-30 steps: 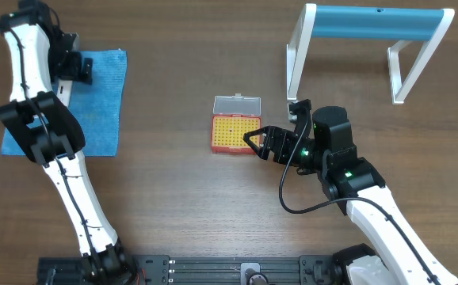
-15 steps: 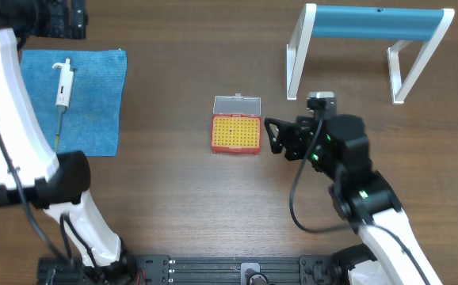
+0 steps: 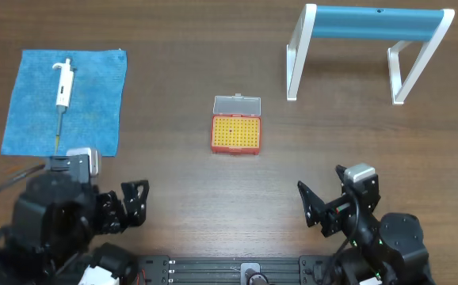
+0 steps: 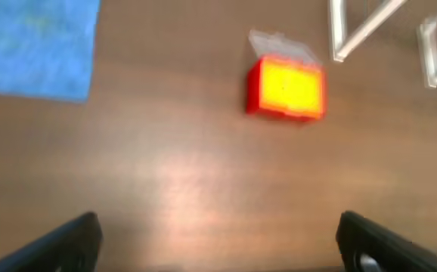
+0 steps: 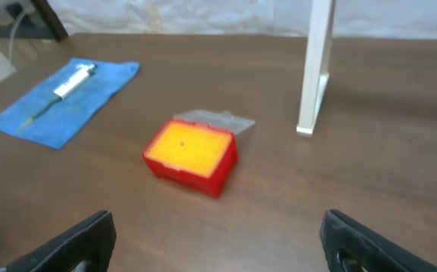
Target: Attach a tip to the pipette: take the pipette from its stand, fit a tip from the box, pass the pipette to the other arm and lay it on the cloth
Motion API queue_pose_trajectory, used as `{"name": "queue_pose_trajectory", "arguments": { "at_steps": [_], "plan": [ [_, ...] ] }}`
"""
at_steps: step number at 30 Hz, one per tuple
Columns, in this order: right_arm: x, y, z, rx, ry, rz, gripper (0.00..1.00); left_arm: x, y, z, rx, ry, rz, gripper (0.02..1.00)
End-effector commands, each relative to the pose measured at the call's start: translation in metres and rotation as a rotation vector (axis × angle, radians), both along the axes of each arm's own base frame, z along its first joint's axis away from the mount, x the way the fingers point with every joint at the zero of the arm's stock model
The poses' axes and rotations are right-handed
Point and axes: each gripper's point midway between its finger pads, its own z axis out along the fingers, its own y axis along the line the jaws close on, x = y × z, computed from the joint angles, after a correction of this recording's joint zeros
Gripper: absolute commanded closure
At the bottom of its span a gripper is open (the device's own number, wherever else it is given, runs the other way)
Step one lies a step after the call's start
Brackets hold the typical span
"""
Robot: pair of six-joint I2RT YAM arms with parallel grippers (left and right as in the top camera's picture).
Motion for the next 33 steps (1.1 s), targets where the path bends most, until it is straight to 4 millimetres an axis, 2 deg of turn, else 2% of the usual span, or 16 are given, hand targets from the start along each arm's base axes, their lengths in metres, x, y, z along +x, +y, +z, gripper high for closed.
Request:
{"name": "queue_pose_trajectory", "arguments": {
  "at_steps": [1,5,8,9,11,14,16,18,20,24,28,31,33],
  "plan": [
    [-0.009,-0.017,-0.033,-0.088,0.116,-0.065,0.123,0.016,0.001,-0.034,-0.033,-0.030,0.083,0.020],
    [-0.027,-0.023,-0.061,-0.134,0.245,-0.062,0.123,0.016,0.001,-0.063,0.004,0.050,0.083,0.020],
    [-0.026,-0.022,-0.061,-0.133,0.243,-0.061,0.123,0.015,0.004,-0.064,0.021,0.043,0.084,0.020],
    [-0.026,-0.022,-0.061,-0.133,0.243,-0.061,0.123,0.016,0.018,-0.061,0.091,0.000,0.097,0.020],
    [-0.026,-0.022,-0.061,-0.133,0.243,-0.061,0.123,0.028,0.031,-0.045,0.058,-0.135,0.191,0.023],
    [-0.026,-0.022,-0.061,-0.133,0.243,-0.061,0.123,0.051,0.060,-0.005,0.015,-0.517,0.342,0.020],
    [-0.026,-0.022,-0.061,-0.133,0.243,-0.061,0.123,0.057,0.078,0.009,0.024,-0.758,0.420,0.020],
    [-0.027,-0.023,-0.061,-0.133,0.243,-0.061,0.123,0.062,0.087,-0.003,0.046,-0.840,0.457,0.023],
    [-0.026,-0.022,-0.061,-0.133,0.243,-0.061,0.123,0.073,0.090,-0.028,0.047,-0.860,0.470,0.023],
    [-0.026,-0.022,-0.061,-0.133,0.243,-0.061,0.123,0.093,0.079,-0.068,0.013,-0.883,0.407,0.023],
    [-0.026,-0.022,-0.061,-0.133,0.243,-0.061,0.121,0.102,0.063,-0.103,-0.024,-0.848,0.315,0.023],
    [-0.026,-0.022,-0.061,-0.133,0.243,-0.061,0.123,0.101,0.060,-0.119,-0.023,-0.783,0.301,0.023],
    [-0.027,-0.023,-0.061,-0.133,0.243,-0.061,0.123,0.101,0.060,-0.118,-0.024,-0.785,0.301,0.020]
  ]
}}
